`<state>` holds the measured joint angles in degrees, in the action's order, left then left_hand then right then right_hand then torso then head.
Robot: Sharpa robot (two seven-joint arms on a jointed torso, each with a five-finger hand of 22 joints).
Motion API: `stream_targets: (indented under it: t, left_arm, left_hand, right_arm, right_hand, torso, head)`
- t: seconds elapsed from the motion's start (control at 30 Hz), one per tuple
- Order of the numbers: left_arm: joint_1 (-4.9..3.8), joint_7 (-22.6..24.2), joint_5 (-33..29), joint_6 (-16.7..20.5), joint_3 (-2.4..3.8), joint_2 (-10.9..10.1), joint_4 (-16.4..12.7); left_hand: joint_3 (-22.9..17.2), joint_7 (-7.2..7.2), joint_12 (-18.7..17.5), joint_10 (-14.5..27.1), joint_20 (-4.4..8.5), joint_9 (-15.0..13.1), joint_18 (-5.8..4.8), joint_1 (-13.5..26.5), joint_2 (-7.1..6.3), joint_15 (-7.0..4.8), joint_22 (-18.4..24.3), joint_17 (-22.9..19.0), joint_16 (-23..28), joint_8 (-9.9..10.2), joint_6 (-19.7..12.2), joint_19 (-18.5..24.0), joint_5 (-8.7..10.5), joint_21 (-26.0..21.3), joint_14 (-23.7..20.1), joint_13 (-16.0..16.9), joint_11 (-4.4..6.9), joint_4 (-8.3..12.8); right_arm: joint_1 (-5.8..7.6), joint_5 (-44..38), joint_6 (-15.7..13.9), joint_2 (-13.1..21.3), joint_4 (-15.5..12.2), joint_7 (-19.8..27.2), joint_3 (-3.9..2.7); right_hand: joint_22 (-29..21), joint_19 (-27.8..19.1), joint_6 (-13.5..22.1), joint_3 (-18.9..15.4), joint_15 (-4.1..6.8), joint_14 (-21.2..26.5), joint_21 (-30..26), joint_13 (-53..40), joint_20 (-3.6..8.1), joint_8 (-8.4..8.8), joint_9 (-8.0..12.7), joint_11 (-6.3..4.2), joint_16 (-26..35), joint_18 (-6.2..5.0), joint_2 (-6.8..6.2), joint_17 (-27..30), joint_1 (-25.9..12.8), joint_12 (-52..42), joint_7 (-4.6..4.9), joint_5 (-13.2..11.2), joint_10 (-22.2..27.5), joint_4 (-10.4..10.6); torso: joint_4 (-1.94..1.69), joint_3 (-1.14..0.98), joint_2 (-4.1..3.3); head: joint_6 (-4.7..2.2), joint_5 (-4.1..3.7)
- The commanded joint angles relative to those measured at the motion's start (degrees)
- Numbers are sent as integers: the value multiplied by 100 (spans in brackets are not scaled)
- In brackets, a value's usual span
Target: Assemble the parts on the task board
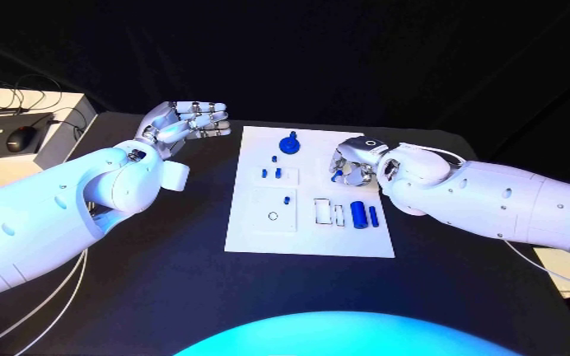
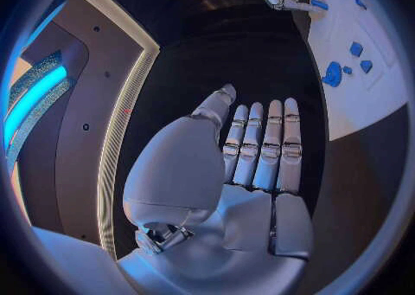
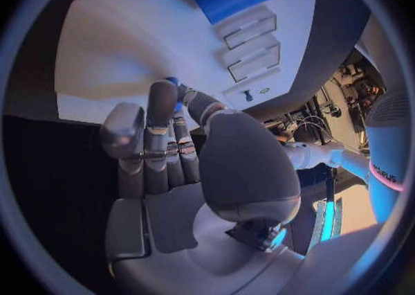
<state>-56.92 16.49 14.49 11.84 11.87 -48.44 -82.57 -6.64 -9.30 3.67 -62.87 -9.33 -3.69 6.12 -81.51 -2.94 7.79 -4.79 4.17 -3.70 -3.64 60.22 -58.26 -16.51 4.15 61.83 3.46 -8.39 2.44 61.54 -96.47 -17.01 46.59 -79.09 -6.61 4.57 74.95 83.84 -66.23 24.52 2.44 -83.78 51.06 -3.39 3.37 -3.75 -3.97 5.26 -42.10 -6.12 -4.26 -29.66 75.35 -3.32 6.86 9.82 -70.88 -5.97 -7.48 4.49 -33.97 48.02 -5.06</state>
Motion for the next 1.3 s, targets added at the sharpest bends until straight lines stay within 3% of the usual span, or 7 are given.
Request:
stream_targets:
  t: [0.03,0.37,0.63,0.87,0.97,1.07,1.3]
  left_arm:
    - [5,24,-19,-91,4,12,-1]
    - [6,22,-21,-85,4,29,13]
    - [6,21,-22,-84,4,43,22]
    - [6,20,-23,-84,4,52,17]
    - [6,19,-24,-84,4,58,15]
    - [6,19,-24,-84,4,64,9]
    - [6,21,-25,-85,4,75,-4]
  left_hand:
    - [25,-29,-8,25,2,6,-79,-17,21,-4,5,-6,-32,0,5,-47,-13,36,-17,-5,4,-21]
    - [25,-29,-8,25,2,6,-79,-17,21,-4,5,-6,-32,0,5,-47,-13,36,-17,-5,4,-21]
    - [25,-32,-8,26,0,7,-77,-34,30,-4,12,-6,-32,2,1,-48,-12,35,-19,-5,5,-36]
    - [25,-32,-8,26,0,7,-77,-34,30,-4,12,-6,-32,2,1,-48,-12,35,-19,-5,5,-36]
    - [25,-32,-8,26,0,7,-77,-34,30,-4,12,-6,-32,2,1,-48,-12,35,-19,-5,5,-36]
    - [25,-32,-8,26,0,7,-77,-34,30,-4,12,-6,-32,2,1,-48,-12,35,-19,-5,5,-36]
    - [23,-32,-8,28,0,6,-75,-47,25,-4,16,-6,-32,0,2,-48,-14,36,-20,-5,4,-40]
  right_arm:
    - [-4,81,-314,28,-45,67,-1]
    - [73,420,-606,102,-305,155,-14]
    - [290,321,-386,190,-731,45,-30]
    - [395,33,-116,169,-1178,-70,-32]
    - [407,-200,29,65,-1327,-135,-10]
    - [404,-468,153,-95,-1417,-219,37]
    - [315,-892,327,-462,-1396,-356,126]
  right_hand:
    - [279,398,-94,28,56,-12,275,-26,69,-6,-14,-298,-50,80,150,-21,248,-19,-15,-18,-495,-99]
    - [638,379,-268,130,96,38,770,-29,129,4,-6,-352,-213,146,238,-211,296,-16,-18,-52,-773,-319]
    - [780,393,-297,136,95,40,769,-28,124,3,-6,-357,-204,145,258,-304,269,-17,-18,-57,-792,-393]
    - [792,399,-303,134,97,37,790,-28,126,4,-5,-359,-207,149,258,-314,268,-17,-20,-59,-798,-402]
    - [796,401,-306,129,95,38,801,-27,125,4,-5,-359,-208,153,260,-319,263,-17,-21,-58,-798,-402]
    - [796,401,-306,129,95,38,802,-27,125,4,-6,-359,-208,153,260,-320,262,-17,-21,-58,-798,-402]
    - [805,405,-312,125,98,37,821,-27,129,5,-5,-362,-215,159,258,-335,254,-17,-25,-30,-804,-416]
  torso:
    - [2,-2,0]
    - [5,0,4]
    - [3,8,8]
    - [-2,11,-2]
    - [-5,4,-1]
    - [-2,11,2]
    - [-13,11,1]
  head:
    - [0,-4]
    - [-5,4]
    - [-8,31]
    - [1,97]
    - [4,141]
    - [20,165]
    - [45,246]
